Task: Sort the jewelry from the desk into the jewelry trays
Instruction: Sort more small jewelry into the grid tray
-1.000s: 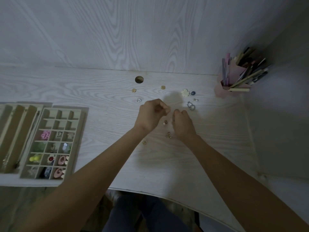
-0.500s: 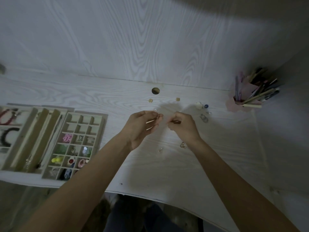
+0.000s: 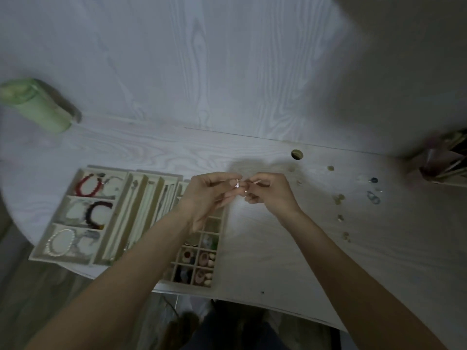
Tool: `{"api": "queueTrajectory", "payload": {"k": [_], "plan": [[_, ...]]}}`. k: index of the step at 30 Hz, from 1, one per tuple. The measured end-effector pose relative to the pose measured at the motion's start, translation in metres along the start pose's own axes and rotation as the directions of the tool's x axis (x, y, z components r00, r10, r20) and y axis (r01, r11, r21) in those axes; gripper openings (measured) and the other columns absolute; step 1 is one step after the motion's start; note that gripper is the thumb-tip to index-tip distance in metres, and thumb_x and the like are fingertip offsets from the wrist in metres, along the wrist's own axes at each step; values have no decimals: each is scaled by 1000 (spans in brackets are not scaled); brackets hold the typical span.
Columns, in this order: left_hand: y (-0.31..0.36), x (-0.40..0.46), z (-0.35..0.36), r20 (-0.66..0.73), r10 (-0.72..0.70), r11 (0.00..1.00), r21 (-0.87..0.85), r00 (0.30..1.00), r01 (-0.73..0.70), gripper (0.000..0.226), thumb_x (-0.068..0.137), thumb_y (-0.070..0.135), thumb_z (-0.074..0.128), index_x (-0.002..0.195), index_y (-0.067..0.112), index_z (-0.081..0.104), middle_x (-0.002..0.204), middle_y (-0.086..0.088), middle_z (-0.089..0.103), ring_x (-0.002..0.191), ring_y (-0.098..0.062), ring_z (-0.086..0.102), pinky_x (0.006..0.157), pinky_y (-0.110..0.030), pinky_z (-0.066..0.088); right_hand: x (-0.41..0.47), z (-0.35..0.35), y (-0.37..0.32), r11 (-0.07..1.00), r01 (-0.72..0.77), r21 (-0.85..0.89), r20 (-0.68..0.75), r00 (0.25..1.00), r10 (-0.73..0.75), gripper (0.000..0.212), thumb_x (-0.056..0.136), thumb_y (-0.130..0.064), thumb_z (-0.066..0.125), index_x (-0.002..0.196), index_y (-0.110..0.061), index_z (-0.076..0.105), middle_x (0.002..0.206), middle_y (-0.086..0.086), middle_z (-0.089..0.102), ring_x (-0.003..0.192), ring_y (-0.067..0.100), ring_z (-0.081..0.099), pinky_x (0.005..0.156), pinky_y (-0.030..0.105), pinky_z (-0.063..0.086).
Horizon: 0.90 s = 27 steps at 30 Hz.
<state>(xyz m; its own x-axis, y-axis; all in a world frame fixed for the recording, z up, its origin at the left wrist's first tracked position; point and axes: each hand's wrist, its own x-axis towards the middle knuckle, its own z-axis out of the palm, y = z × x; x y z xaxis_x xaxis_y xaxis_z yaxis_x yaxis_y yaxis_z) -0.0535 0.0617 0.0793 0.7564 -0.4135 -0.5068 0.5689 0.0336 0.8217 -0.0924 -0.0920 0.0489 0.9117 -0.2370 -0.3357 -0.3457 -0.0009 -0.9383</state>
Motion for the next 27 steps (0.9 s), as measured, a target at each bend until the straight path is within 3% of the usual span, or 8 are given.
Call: {"api": "queueTrajectory", "payload": {"k": [4,7,13,16,18,21,24,27], "plan": [[9,-1,-41,60,26,997,77,998,-31,17,89,-1,55,98,3,69,94,-13,73,89,-17,71,85,-25,54,11,35,4,999,10,-51,-27,1000,-11,9,86,1,63,83,-4,70,70,5,68,58,8,65,64,21,55],[11,0,-67,97,38,996,79,995,-46,24,91,-7,48,99,3,68,93,-10,74,88,-16,71,80,-21,56,13,52,8,999,20,-31,-31,999,-21,15,85,4,63,98,3,70,79,9,69,70,14,67,71,24,56],[1,13,-111,59,121,962,239,991,-132,20,84,-5,61,93,8,72,84,-1,75,83,-16,71,83,-26,56,12,71,12,984,42,-175,-67,996,-54,15,83,-3,69,87,-17,75,82,-1,71,81,16,68,81,29,56],[-6,24,-130,59,219,810,545,974,-215,30,81,-2,67,77,26,76,81,7,73,84,-13,69,85,-24,51,12,78,15,985,20,-171,-84,996,-34,16,81,-3,71,83,-19,74,81,-3,71,80,14,68,81,29,55],[-9,32,-137,72,234,644,736,970,-210,17,80,3,70,82,19,74,80,9,68,79,-4,63,81,-16,47,11,82,16,986,18,-168,-88,996,-33,12,80,-3,72,83,-15,73,80,-1,70,78,14,68,78,27,54],[-18,41,-141,62,244,552,812,968,-191,10,80,3,71,87,9,73,83,2,67,75,-4,58,80,-20,47,8,84,18,985,13,-171,-85,996,-28,8,80,-4,73,83,-12,73,80,0,70,76,14,67,76,25,53],[-28,48,-144,89,257,435,879,962,-197,13,83,4,68,93,10,73,97,-3,71,82,-10,58,79,-22,46,6,84,23,986,5,-165,-85,996,-19,9,80,-4,73,84,-12,73,83,3,71,80,16,68,76,25,53],[-34,51,-145,113,293,388,894,949,-226,14,84,6,67,95,12,73,103,-4,71,82,-7,56,83,-24,47,6,82,27,986,3,-168,-93,996,-18,11,80,-4,73,83,-14,74,86,5,72,85,19,68,81,31,55]]}}
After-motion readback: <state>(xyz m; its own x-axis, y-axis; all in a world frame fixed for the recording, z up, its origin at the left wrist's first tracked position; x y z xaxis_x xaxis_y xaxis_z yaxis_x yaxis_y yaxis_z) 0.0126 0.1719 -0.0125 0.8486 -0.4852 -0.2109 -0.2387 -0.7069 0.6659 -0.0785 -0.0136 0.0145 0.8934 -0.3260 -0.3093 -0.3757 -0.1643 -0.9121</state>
